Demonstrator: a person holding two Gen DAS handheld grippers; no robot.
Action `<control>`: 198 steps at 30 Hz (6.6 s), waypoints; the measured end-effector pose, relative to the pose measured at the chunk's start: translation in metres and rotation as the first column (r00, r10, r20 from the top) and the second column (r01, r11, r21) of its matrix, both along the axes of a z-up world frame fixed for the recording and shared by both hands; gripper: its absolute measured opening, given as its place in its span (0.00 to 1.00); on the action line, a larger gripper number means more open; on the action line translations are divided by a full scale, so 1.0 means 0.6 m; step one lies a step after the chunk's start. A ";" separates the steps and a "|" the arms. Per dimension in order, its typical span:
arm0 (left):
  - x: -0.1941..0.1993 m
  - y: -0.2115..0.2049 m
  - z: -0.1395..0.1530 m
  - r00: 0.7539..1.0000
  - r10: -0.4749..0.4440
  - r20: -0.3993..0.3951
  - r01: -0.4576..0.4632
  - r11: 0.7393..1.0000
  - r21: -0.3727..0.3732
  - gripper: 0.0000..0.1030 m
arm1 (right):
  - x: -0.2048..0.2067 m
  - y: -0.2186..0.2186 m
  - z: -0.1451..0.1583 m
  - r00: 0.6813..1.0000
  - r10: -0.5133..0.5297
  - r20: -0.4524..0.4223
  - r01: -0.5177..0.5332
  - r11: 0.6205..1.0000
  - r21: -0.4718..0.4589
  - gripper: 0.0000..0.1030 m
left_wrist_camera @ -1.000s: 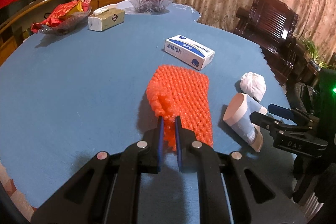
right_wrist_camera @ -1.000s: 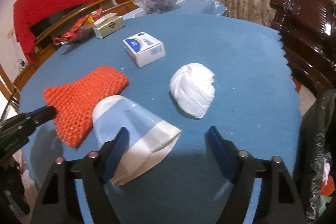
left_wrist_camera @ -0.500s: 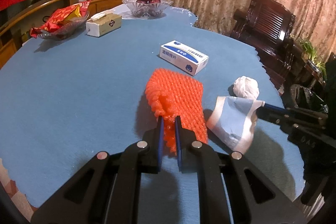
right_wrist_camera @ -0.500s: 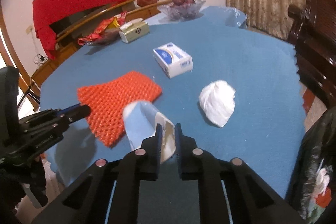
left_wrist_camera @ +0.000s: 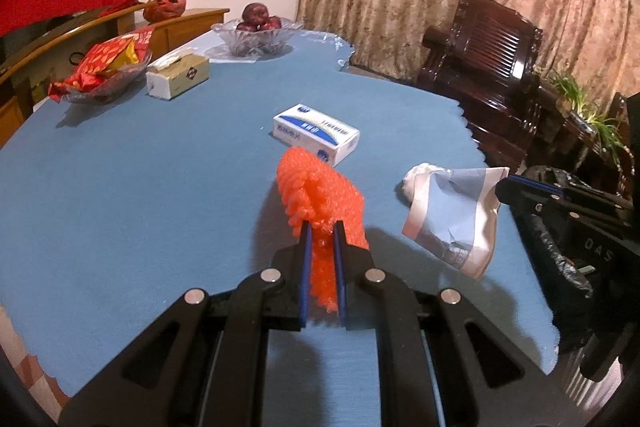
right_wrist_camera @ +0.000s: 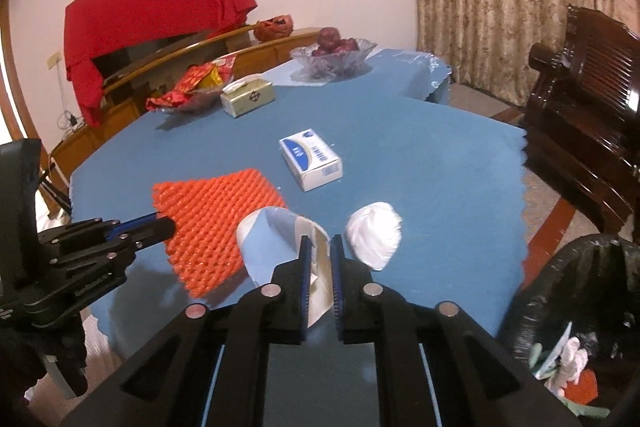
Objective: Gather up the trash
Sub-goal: 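Carry the orange cap and paper cup over the bin and open both tools, then move both tools back over the white tissue ball on the table, then grasp the white tissue ball with the right tool, then grasp the white-blue alcohol swab box with the left tool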
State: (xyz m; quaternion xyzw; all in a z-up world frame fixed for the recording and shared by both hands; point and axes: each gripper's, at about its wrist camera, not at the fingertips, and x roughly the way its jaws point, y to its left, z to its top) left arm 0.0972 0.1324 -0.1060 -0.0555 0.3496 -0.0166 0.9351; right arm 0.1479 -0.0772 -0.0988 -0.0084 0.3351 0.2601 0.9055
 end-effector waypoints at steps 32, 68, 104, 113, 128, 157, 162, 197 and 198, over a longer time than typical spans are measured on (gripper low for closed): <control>0.046 -0.391 0.095 0.875 -0.463 0.140 0.468 0.884 -0.002 0.09 | -0.090 -0.385 0.100 0.889 -0.433 0.149 0.436 0.900 0.008 0.09; 0.069 -0.346 0.061 0.928 -0.363 0.083 0.367 0.929 -0.037 0.90 | -0.111 -0.438 0.043 0.808 -0.575 0.127 0.582 0.813 -0.018 0.94; 0.077 -0.005 0.035 0.995 0.039 0.092 -0.044 0.997 0.057 0.90 | 0.077 -0.061 -0.026 0.963 -0.267 0.040 0.268 0.963 -0.018 0.94; 0.114 0.017 -0.004 0.997 0.064 0.053 -0.067 0.996 0.060 0.90 | 0.125 -0.011 -0.083 0.971 -0.240 -0.001 0.240 0.969 -0.066 0.94; 0.164 0.027 -0.044 0.997 0.078 0.000 -0.078 0.995 0.056 0.90 | 0.167 0.028 -0.137 0.981 -0.146 -0.127 0.136 0.987 -0.085 0.59; 0.300 -0.002 -0.117 0.983 0.115 -0.141 -0.107 0.992 0.063 0.90 | 0.227 0.005 -0.122 0.987 -0.122 -0.104 0.120 0.992 -0.023 0.32; 0.290 0.028 -0.119 0.973 0.171 -0.154 -0.160 0.984 0.079 0.90 | 0.231 0.007 -0.122 0.987 -0.122 -0.099 0.121 0.992 -0.024 0.32; 0.371 0.017 -0.126 0.965 0.184 -0.184 -0.183 0.983 0.025 0.57 | 0.255 -0.001 -0.113 0.988 -0.130 -0.083 0.130 0.991 -0.015 0.33; 0.369 0.022 -0.125 0.966 0.182 -0.184 -0.184 0.983 0.004 0.56 | 0.252 -0.001 -0.111 0.988 -0.129 -0.079 0.128 0.992 -0.016 0.33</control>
